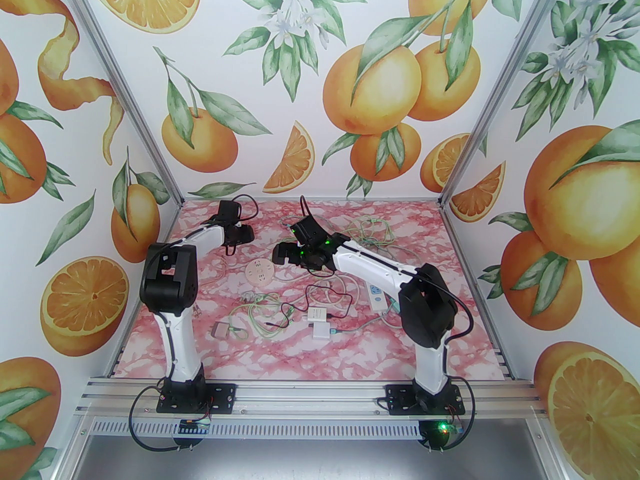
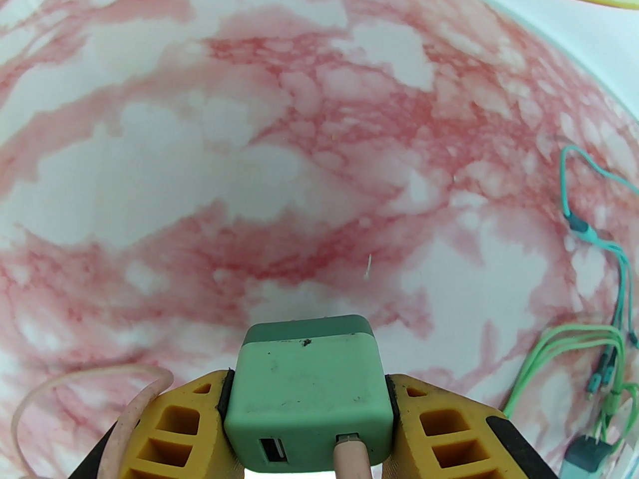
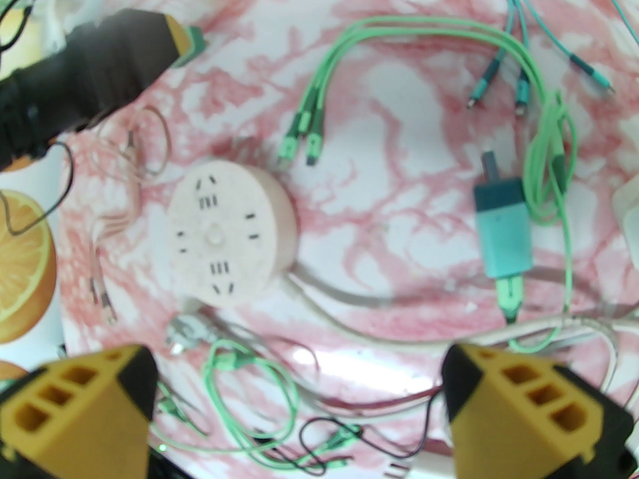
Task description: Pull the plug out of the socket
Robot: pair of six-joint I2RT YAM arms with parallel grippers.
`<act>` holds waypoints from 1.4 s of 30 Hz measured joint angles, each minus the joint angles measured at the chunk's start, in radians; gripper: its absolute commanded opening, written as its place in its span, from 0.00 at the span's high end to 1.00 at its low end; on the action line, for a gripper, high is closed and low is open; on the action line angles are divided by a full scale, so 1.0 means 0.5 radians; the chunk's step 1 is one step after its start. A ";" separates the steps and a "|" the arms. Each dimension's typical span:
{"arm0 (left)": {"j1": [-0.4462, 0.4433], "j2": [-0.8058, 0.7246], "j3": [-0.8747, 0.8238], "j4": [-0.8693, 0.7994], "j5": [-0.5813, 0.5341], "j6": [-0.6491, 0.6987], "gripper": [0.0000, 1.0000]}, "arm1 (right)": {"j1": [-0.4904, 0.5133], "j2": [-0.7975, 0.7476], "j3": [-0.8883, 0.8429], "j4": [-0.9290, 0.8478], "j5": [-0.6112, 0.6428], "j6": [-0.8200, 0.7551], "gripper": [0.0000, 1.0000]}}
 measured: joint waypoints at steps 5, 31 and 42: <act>-0.014 -0.203 -0.194 -0.055 0.060 -0.063 0.05 | -0.005 -0.037 -0.024 -0.002 0.045 -0.008 0.00; 0.173 -1.469 -1.022 -0.053 -0.770 0.025 0.00 | -0.730 -1.333 -1.520 0.684 1.204 -0.847 0.00; 0.195 -0.829 -1.386 1.168 -0.559 0.543 0.00 | -1.097 -0.813 -2.104 2.027 1.275 -1.265 0.00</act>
